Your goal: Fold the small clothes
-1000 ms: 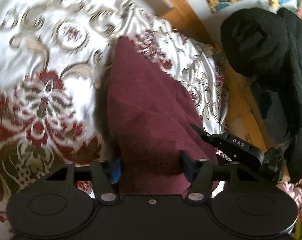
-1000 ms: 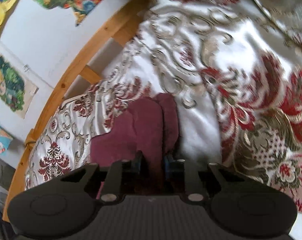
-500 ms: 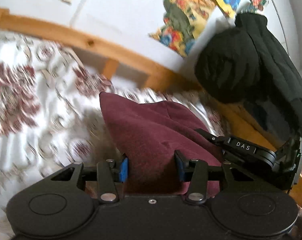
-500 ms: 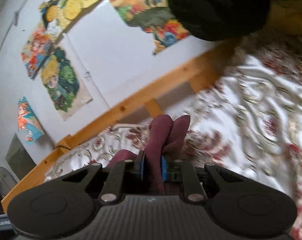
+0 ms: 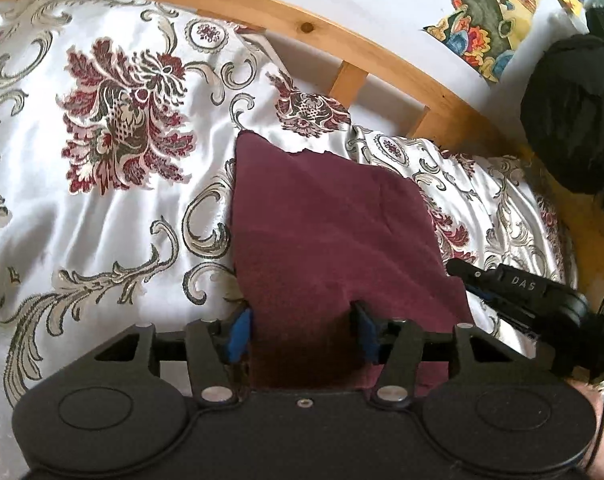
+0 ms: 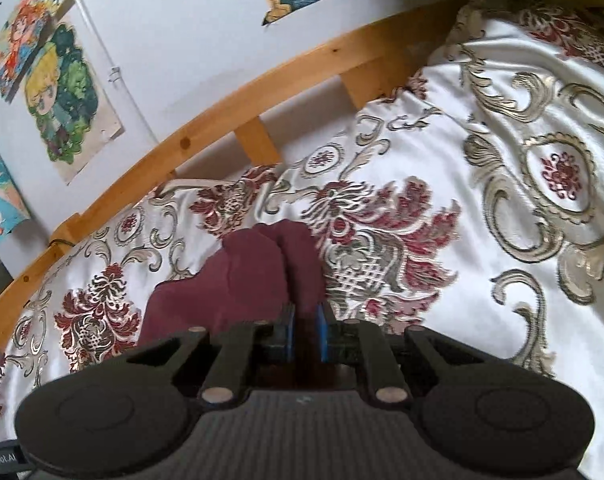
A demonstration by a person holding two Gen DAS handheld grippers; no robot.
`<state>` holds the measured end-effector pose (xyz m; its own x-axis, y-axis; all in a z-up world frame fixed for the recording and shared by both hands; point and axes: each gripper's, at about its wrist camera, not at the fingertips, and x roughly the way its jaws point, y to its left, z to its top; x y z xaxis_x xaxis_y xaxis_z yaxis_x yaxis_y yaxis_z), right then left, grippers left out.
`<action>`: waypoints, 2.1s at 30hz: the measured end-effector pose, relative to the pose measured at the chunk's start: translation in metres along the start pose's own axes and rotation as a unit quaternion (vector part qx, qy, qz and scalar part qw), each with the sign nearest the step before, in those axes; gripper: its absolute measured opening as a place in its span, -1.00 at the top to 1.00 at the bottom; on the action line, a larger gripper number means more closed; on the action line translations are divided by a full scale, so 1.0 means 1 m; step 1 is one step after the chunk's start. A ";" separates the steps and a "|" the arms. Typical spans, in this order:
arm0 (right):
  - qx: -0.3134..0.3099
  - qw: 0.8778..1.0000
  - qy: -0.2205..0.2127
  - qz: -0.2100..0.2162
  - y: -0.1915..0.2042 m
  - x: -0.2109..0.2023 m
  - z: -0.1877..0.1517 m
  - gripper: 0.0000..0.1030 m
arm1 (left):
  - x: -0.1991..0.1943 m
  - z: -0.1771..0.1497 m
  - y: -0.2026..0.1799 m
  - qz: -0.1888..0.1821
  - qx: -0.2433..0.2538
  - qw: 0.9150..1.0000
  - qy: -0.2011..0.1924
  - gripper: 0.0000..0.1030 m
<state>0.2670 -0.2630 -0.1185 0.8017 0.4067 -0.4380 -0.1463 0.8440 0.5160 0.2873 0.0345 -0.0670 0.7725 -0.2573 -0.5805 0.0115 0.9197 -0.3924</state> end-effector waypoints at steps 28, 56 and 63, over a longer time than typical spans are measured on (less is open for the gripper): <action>-0.090 0.984 -0.154 -0.031 0.077 -0.212 -0.012 -0.99 | -0.179 -0.003 -0.086 0.068 0.193 0.972 -0.115 -0.99; -0.177 0.974 -0.082 -0.114 0.104 -0.307 -0.100 -0.99 | -0.254 -0.095 -0.056 0.117 0.189 0.970 -0.099 -0.99; -0.173 0.976 -0.076 -0.112 0.102 -0.305 -0.098 -0.99 | -0.251 -0.093 -0.055 0.117 0.186 0.971 -0.097 -0.99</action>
<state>-0.0492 -0.2666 -0.0049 0.9084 0.1647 -0.3842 -0.1239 0.9839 0.1287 0.0336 0.0210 0.0338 0.8860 -0.0002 -0.4637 0.0212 0.9990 0.0402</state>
